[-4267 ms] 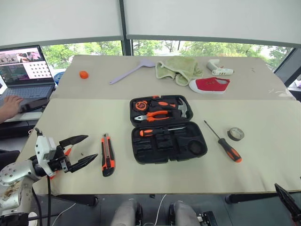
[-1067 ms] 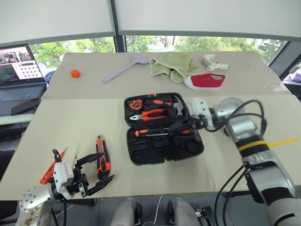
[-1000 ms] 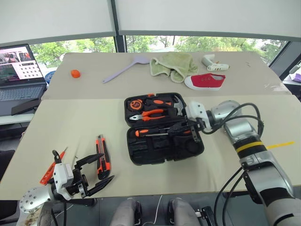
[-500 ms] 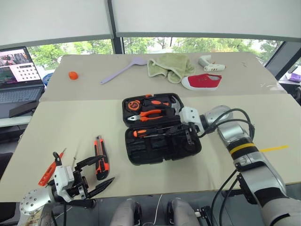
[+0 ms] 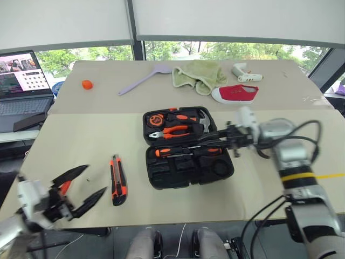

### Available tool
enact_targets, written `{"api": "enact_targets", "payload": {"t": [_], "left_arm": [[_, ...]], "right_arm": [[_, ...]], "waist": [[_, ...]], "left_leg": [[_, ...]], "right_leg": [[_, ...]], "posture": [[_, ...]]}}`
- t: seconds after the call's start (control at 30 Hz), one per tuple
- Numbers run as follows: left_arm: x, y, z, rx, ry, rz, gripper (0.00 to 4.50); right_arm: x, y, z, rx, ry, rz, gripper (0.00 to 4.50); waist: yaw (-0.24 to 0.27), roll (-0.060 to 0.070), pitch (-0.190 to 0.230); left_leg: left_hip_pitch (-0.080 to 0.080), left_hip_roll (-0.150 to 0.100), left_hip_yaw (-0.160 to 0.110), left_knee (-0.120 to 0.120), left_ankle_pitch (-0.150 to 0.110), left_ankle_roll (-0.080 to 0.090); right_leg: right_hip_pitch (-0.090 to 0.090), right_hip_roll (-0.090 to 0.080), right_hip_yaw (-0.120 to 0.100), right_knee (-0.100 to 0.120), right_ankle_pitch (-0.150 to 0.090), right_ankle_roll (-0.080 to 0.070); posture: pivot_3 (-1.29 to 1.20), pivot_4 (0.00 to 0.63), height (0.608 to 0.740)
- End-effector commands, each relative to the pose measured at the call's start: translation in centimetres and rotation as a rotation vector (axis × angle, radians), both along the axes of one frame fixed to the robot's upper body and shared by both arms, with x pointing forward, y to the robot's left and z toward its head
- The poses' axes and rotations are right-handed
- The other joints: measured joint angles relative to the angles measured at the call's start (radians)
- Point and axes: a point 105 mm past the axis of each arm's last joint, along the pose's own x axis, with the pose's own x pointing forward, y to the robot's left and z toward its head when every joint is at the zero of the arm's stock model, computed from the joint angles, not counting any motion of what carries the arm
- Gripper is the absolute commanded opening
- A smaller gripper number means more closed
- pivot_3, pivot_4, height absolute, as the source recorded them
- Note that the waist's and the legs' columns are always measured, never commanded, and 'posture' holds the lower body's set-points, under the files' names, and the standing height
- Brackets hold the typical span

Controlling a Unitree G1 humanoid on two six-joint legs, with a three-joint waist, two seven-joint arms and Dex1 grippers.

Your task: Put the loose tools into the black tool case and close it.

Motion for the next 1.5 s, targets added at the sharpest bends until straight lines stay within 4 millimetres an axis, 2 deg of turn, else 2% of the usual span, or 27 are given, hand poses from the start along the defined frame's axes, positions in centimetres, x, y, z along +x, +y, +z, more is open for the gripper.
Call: {"api": "enact_targets", "payload": {"t": [0.03,0.1,0.17,0.2,0.27,0.3,0.4,0.57,0.63,0.7,0.83,0.93,1.13,1.23,1.4,1.5], "left_arm": [[-3.2,4.2,0.3,0.031,0.053,0.178,4.5],[-5.7,7.0,-0.3,0.024,0.113,0.314,4.5],[-7.4,8.8,-0.7,0.018,0.155,0.409,4.5],[-8.4,9.6,-1.3,0.016,0.204,0.457,4.5],[-9.7,10.5,-2.1,0.026,0.272,0.511,4.5],[-10.1,10.9,-2.3,0.026,0.296,0.542,4.5],[-10.0,11.0,-2.0,-0.002,0.305,0.575,4.5],[-7.2,8.9,0.0,-0.061,0.334,0.514,4.5],[-4.7,7.0,1.0,-0.087,0.41,0.446,4.5],[-2.6,5.8,1.2,-0.051,0.475,0.429,4.5],[-0.4,5.6,-0.2,0.066,0.579,0.464,4.5],[1.3,6.2,-1.3,0.141,0.603,0.499,4.5],[2.3,6.8,-4.0,0.171,0.673,0.498,4.5],[2.2,6.9,-5.1,0.174,0.702,0.479,3.78],[2.3,6.6,-5.1,0.157,0.682,0.414,1.7],[2.7,6.3,-4.2,0.145,0.597,0.358,0.73]], "right_arm": [[-2.1,-2.5,0.1,0.09,-0.091,-0.07,2.54],[-3.2,-4.0,-0.9,0.111,-0.1,-0.12,3.31],[-4.3,-4.6,-1.5,0.135,-0.121,-0.118,3.83],[-5.2,-4.8,-2.2,0.112,-0.095,-0.088,4.24],[-6.4,-5.0,-3.2,0.079,-0.007,-0.05,4.38],[-6.5,-5.1,-3.2,0.088,-0.015,-0.057,4.38],[-6.5,-4.9,-3.2,0.093,-0.086,-0.05,4.38],[-7.3,-2.6,-1.9,0.17,-0.118,0.036,4.38],[-7.9,-0.4,-0.6,0.241,-0.153,0.097,4.38],[-8.2,1.0,-0.2,0.282,-0.163,0.13,4.38],[-7.6,1.7,-0.6,0.287,-0.15,0.122,4.38],[-7.2,1.9,-0.8,0.286,-0.149,0.116,4.38],[-7.1,2.1,-0.6,0.293,-0.162,0.095,4.38],[-7.2,2.0,-0.6,0.288,-0.165,0.087,4.5],[-7.3,1.7,-0.7,0.278,-0.168,0.071,4.5],[-7.4,1.5,-0.8,0.267,-0.156,0.07,4.5]], "waist": [[0.0,-0.001,0.0],[-0.003,0.0,0.0],[-0.005,0.0,0.001],[-0.004,0.0,0.001],[0.0,-0.001,0.001],[0.001,-0.001,0.001],[0.005,-0.003,0.002],[0.014,-0.007,0.003],[0.016,-0.007,0.003],[0.019,-0.007,0.003],[0.02,-0.005,0.003],[0.016,-0.006,0.003],[0.011,-0.006,0.003],[0.013,-0.005,0.003],[0.017,-0.004,0.003],[0.019,-0.004,0.003]], "left_leg": [[0.0,0.0,0.0,0.0,0.0,0.0],[0.0,-0.001,0.001,0.0,0.0,0.0],[0.0,0.0,0.003,0.0,0.0,0.0],[0.0,0.0,0.003,0.0,-0.001,0.001],[0.002,0.0,0.003,0.0,-0.005,0.006],[0.005,0.001,0.002,0.0,-0.01,0.001],[0.005,0.001,0.002,0.0,-0.011,0.0],[0.005,0.0,0.0,0.0,-0.01,-0.001],[0.005,0.001,-0.001,0.0,-0.009,-0.002],[0.005,0.001,-0.003,0.0,-0.007,-0.006],[0.005,0.0,-0.002,-0.001,-0.003,-0.013],[0.007,-0.001,0.001,-0.002,-0.003,-0.013],[0.006,0.0,0.002,-0.003,-0.002,-0.015],[0.008,0.001,0.002,-0.003,-0.002,-0.016],[0.009,0.001,0.002,-0.004,-0.002,-0.017],[0.009,0.0,0.002,-0.005,-0.002,-0.017]], "right_leg": [[0.0,0.001,0.0,0.0,0.0,0.0],[0.0,0.002,0.001,0.001,-0.001,0.001],[-0.002,0.004,0.002,0.002,-0.001,0.001],[-0.002,0.005,0.002,0.002,-0.001,0.001],[-0.003,0.005,0.002,0.001,-0.002,0.002],[-0.003,0.004,0.003,0.001,-0.003,0.001],[-0.003,-0.001,0.003,0.001,-0.006,-0.004],[-0.002,-0.003,0.004,0.001,-0.005,-0.004],[-0.002,-0.003,0.006,0.001,-0.002,0.0],[-0.002,-0.002,0.006,0.003,-0.002,-0.001],[-0.002,0.0,0.005,0.004,-0.002,-0.002],[-0.002,0.005,0.005,0.005,-0.001,-0.001],[-0.002,0.01,0.006,0.005,-0.001,-0.002],[-0.003,0.01,0.006,0.005,-0.001,-0.002],[-0.003,0.005,0.006,0.005,-0.001,-0.003],[-0.004,0.0,0.006,0.005,-0.001,-0.003]], "posture": [[0.0,0.15,0.74],[0.0,0.15,0.74],[0.0,0.15,0.74],[0.0,0.15,0.74],[0.0,0.15,0.74],[0.0,0.15,0.74],[0.0,0.15,0.74],[0.0,0.15,0.74],[0.0,0.15,0.74],[0.0,0.15,0.74],[0.0,0.15,0.74],[0.0,0.15,0.74],[0.0,0.15,0.74],[0.0,0.15,0.74],[0.0,0.15,0.74],[0.0,0.15,0.74]]}}
